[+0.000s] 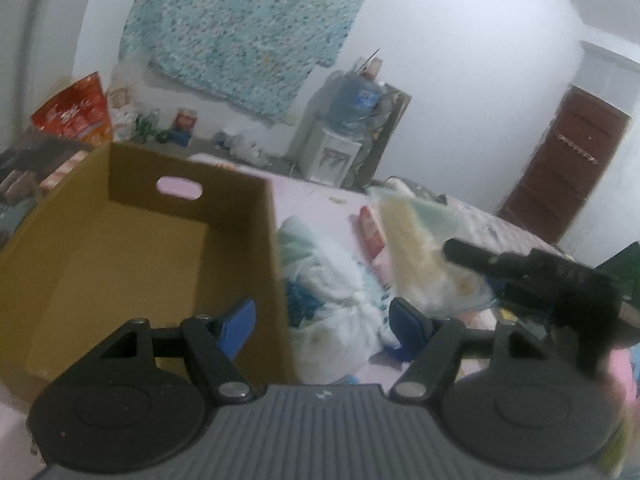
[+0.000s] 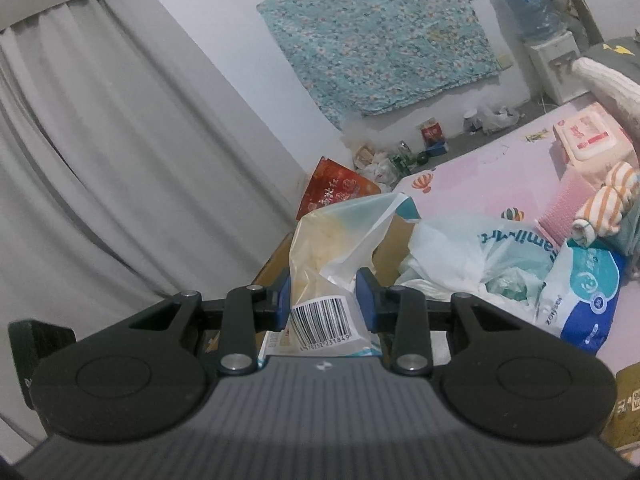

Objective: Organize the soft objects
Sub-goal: 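Grasp the blue bandage box with the left tool while the right tool holds the clear bag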

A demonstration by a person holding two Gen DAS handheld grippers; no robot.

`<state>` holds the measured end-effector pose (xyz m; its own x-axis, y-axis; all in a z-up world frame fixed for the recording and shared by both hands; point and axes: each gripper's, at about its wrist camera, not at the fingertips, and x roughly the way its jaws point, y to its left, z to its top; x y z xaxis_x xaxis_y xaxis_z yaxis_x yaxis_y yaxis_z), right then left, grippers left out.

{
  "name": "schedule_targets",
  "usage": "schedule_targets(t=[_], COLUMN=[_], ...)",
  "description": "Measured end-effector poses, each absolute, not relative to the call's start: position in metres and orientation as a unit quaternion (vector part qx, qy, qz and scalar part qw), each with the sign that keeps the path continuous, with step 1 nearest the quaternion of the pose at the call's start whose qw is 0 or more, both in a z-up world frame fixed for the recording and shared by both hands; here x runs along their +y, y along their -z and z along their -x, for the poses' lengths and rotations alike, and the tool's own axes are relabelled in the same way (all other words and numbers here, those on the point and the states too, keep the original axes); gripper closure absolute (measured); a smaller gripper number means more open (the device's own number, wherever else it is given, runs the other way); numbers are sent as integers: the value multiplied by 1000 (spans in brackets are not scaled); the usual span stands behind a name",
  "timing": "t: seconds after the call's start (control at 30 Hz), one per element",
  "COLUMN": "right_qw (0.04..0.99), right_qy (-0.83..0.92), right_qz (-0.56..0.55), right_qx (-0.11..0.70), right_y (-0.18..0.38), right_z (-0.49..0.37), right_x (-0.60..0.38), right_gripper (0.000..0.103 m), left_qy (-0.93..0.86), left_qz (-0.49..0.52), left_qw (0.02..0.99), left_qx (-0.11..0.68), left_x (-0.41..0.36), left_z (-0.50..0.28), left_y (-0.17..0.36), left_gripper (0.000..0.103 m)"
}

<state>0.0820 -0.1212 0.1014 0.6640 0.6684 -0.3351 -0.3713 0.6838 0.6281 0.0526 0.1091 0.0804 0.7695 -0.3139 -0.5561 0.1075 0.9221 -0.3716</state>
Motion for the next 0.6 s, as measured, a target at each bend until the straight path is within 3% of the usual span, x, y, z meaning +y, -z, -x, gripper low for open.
schedule_targets(t=[0.17, 0.33, 0.6], right_qw=[875, 880, 876], right_qy=[-274, -238, -198], right_qz=[-270, -284, -317], right_qx=[293, 298, 305], right_y=[-87, -67, -24], right_z=[-76, -63, -25], right_x=[-149, -184, -225], right_gripper=[70, 70, 70], left_qy=[136, 195, 208], left_qz=[136, 86, -36], left_qw=[922, 905, 862], left_qx=[336, 369, 461], left_x=[103, 66, -19], left_z=[-42, -35, -56], left_y=[-69, -45, 14], left_gripper=[24, 11, 10])
